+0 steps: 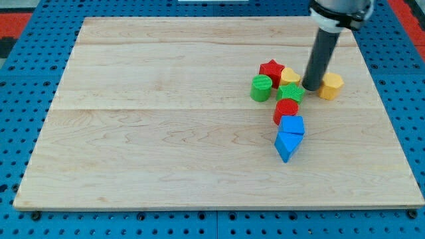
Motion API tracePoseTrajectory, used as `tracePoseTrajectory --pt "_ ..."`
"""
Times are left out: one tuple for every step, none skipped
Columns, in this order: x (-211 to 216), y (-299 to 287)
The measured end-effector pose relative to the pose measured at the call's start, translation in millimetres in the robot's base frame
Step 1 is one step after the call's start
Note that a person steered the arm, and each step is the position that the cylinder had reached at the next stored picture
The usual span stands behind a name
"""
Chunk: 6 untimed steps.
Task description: Move the green circle diagonally to the yellow heart
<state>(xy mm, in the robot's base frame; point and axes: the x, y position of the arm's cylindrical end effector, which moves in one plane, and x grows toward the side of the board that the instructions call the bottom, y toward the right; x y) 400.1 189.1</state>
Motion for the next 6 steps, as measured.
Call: tracePoseTrajectory --pt "3.8 -37.2" --pt "-11.1 -102.0" --pt "-23.1 -128.0" --pt "-26.3 -171.9" --pt "-43.2 -163.2" --pt "-45.1 -134.6"
